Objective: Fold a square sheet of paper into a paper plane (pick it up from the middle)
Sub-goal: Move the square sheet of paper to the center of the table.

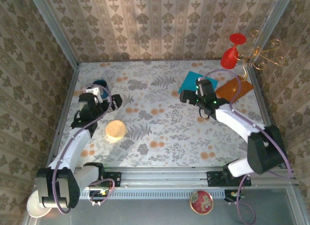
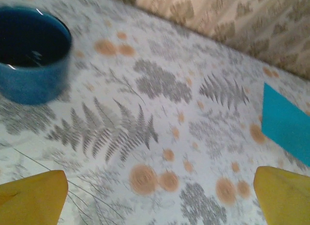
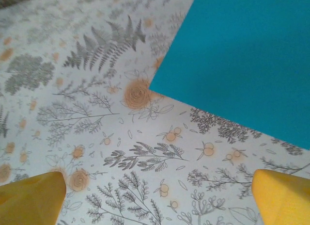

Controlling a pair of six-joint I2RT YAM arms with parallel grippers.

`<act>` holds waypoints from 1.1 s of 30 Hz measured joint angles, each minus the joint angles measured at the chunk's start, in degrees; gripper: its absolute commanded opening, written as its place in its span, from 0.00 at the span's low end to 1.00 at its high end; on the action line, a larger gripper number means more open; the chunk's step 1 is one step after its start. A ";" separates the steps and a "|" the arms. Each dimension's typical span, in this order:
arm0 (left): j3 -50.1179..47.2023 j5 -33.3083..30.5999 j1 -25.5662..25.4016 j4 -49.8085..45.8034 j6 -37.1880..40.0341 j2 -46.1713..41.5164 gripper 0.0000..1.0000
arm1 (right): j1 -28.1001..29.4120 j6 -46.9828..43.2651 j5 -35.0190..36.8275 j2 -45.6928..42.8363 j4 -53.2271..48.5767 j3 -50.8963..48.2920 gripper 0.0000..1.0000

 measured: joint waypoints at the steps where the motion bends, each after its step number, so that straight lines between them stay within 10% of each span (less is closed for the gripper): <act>1: 0.02 0.59 -0.70 -0.31 -0.33 0.59 0.98 | 0.00 0.57 -0.11 2.19 -0.90 1.77 0.99; 15: 3.48 4.90 -11.19 -0.31 -5.57 11.91 0.94 | -2.97 2.82 0.42 33.20 -12.11 30.05 0.91; 33: 8.24 5.09 -14.03 -1.27 -6.88 19.87 1.00 | -5.95 3.48 -4.74 39.91 -18.08 36.76 0.92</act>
